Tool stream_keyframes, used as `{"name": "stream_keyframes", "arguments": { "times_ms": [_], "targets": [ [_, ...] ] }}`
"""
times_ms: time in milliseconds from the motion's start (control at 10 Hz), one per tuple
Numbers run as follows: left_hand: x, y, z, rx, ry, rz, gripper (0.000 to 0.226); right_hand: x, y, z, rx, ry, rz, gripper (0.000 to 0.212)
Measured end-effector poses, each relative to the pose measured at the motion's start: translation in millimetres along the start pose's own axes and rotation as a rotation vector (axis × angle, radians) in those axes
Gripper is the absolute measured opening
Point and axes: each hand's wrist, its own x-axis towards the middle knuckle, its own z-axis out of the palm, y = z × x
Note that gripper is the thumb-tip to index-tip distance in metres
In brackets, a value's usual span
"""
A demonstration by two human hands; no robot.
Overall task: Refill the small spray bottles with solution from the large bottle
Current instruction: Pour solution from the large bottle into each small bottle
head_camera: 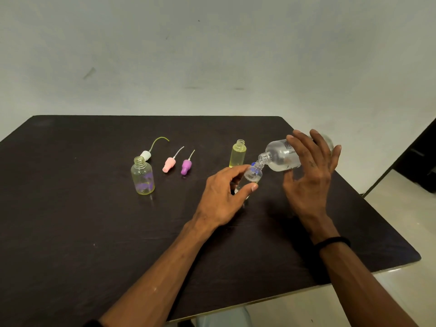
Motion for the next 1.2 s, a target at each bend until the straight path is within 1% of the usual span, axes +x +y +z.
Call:
{"name": "stream_keyframes", "arguments": {
  "times_ms": [1200],
  "targets": [
    [0.0, 0.5, -0.6, 0.023, 0.022, 0.023, 0.042, 0.4, -0.3, -1.4, -0.011, 0.007, -0.005, 0.081]
  ]
}}
